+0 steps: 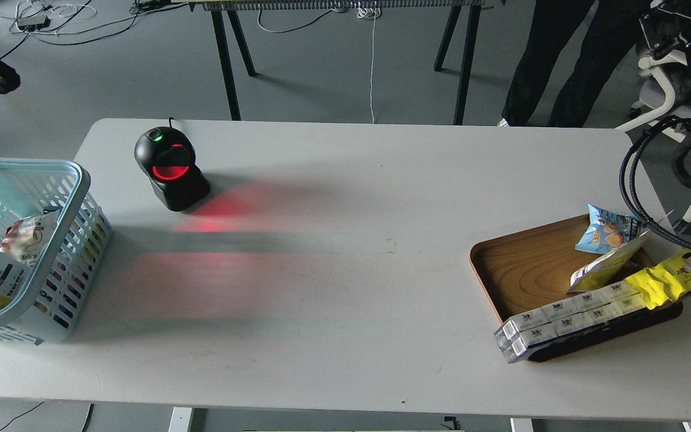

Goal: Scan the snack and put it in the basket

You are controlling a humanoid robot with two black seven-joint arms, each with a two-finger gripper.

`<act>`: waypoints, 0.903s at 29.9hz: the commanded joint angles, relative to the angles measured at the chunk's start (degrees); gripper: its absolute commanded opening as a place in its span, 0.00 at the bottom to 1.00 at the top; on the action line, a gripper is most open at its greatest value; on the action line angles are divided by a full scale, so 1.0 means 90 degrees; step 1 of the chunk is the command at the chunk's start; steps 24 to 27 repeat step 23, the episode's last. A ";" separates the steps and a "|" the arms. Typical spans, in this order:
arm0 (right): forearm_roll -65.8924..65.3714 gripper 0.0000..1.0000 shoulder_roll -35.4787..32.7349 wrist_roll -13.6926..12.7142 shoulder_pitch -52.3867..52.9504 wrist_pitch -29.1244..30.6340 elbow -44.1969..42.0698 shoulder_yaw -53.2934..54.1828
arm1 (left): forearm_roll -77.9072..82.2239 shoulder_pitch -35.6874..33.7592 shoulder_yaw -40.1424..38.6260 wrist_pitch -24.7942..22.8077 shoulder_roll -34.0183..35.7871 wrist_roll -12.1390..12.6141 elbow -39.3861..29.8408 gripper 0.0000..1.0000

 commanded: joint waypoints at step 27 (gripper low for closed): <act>-0.0112 0.99 0.0968 -0.0259 0.0009 0.0000 -0.1064 0.0167 | -0.0844 0.1478 -0.3062 -0.0058 -0.2599 0.0337 0.1895 1.00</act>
